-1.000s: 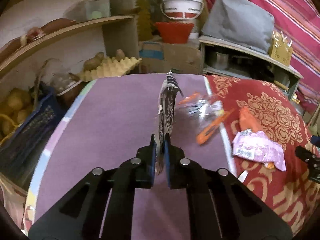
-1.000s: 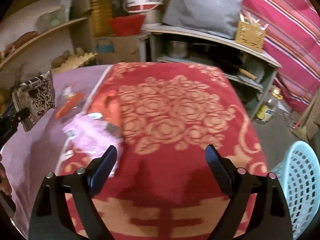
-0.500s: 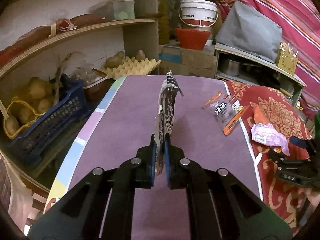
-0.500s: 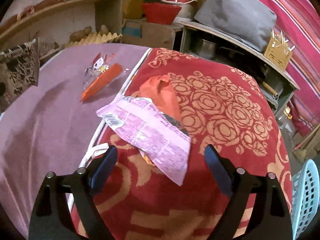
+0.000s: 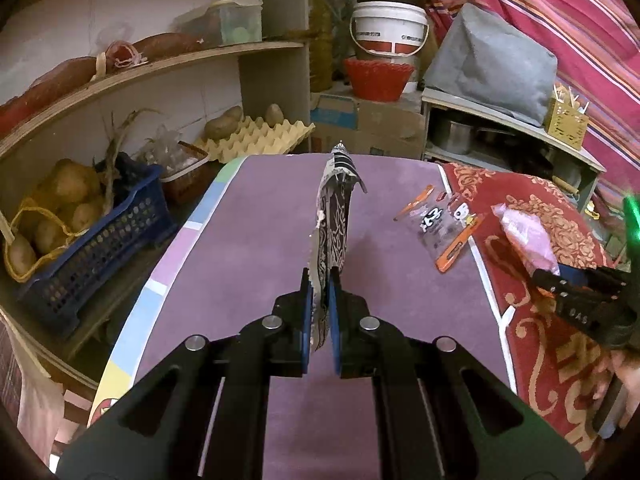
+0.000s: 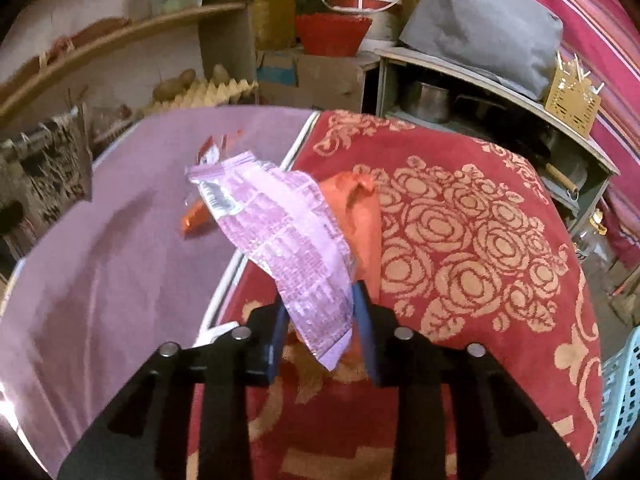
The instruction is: Collect trash
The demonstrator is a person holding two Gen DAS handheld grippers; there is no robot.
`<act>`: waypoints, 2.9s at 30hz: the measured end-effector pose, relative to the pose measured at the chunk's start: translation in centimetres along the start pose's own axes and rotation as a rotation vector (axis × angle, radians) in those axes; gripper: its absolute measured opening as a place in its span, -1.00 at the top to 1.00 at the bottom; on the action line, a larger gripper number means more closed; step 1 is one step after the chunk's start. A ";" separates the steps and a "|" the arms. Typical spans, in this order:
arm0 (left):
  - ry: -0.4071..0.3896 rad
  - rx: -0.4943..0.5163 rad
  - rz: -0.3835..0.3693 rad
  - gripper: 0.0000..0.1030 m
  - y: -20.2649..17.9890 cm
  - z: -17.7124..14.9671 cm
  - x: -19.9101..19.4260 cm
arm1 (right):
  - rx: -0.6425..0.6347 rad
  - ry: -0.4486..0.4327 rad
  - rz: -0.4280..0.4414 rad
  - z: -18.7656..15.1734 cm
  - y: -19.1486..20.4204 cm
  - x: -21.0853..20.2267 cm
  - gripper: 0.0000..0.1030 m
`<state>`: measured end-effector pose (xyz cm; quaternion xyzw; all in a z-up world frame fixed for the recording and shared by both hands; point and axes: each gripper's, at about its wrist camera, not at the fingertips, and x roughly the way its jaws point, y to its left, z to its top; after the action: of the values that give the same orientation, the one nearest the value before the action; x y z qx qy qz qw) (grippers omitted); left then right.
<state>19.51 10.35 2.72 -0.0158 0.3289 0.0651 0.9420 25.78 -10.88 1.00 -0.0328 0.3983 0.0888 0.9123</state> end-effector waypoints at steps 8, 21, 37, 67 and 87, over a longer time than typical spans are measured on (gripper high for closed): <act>-0.009 0.017 -0.004 0.88 -1.1 0.2 -0.3 | 0.023 0.053 0.011 -0.5 -1.8 -1.1 0.40; -0.007 0.033 -0.011 0.88 -2.3 -0.2 -0.7 | -0.043 0.079 -0.080 -1.9 -2.8 -1.2 -0.32; 0.013 0.017 -0.006 0.88 -0.8 -0.1 -0.1 | -0.237 0.074 -0.164 -1.8 2.2 1.0 -0.55; -0.038 0.033 -0.042 0.88 -3.7 1.2 -1.8 | 0.091 -0.039 0.021 -0.4 -5.7 -3.6 0.90; -0.119 0.096 -0.128 0.88 -10.5 1.4 -7.1 | 0.176 -0.122 -0.042 -4.5 -13.6 -12.2 0.90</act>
<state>16.26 -0.77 8.12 0.0122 0.2735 -0.0104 0.9617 16.98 -26.46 6.70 0.0447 0.3477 0.0359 0.9359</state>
